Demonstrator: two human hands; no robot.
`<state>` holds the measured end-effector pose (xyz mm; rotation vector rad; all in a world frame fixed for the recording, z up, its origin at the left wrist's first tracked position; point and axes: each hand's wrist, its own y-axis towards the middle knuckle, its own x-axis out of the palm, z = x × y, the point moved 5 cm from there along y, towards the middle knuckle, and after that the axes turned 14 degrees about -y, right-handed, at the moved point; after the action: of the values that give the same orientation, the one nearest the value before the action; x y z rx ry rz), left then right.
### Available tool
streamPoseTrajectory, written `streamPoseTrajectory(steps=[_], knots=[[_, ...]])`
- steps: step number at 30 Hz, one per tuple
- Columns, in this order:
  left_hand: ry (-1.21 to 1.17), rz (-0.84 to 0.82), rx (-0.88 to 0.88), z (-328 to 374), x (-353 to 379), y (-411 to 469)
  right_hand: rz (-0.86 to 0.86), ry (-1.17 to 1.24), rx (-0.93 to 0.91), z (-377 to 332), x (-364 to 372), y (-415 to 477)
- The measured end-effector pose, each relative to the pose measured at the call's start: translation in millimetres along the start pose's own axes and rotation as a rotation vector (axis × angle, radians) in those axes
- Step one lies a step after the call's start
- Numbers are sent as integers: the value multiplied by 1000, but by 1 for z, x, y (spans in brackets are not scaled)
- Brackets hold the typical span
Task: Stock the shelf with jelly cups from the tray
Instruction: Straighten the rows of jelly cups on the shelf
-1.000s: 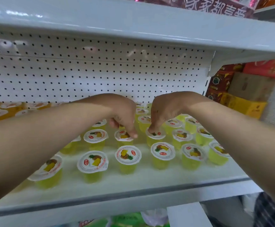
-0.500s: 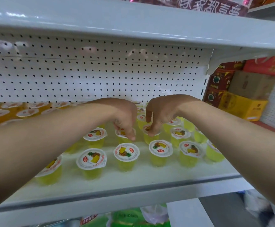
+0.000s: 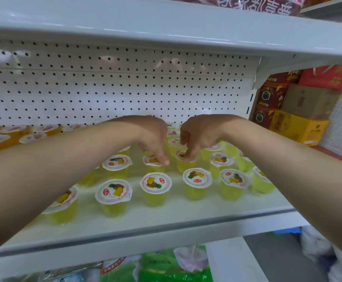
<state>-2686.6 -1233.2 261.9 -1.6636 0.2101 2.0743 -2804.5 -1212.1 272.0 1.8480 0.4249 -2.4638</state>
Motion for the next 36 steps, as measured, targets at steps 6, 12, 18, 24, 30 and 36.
streamPoseTrajectory(steps=[6,12,18,24,30,36], knots=[[84,-80,31,15,-7,-29,0,-21,-22,-9,-12,-36],[153,-205,34,22,16,-50,-73,-48,-57,-21,1,-56],[183,-189,45,25,28,-58,-105,-124,-44,-24,17,-55],[109,-154,65,27,32,-62,-81,-155,-33,-26,19,-57],[107,-139,69,28,31,-62,-111,-144,-43,-29,19,-60],[141,-127,66,25,31,-64,-104,-136,-31,-29,20,-61]])
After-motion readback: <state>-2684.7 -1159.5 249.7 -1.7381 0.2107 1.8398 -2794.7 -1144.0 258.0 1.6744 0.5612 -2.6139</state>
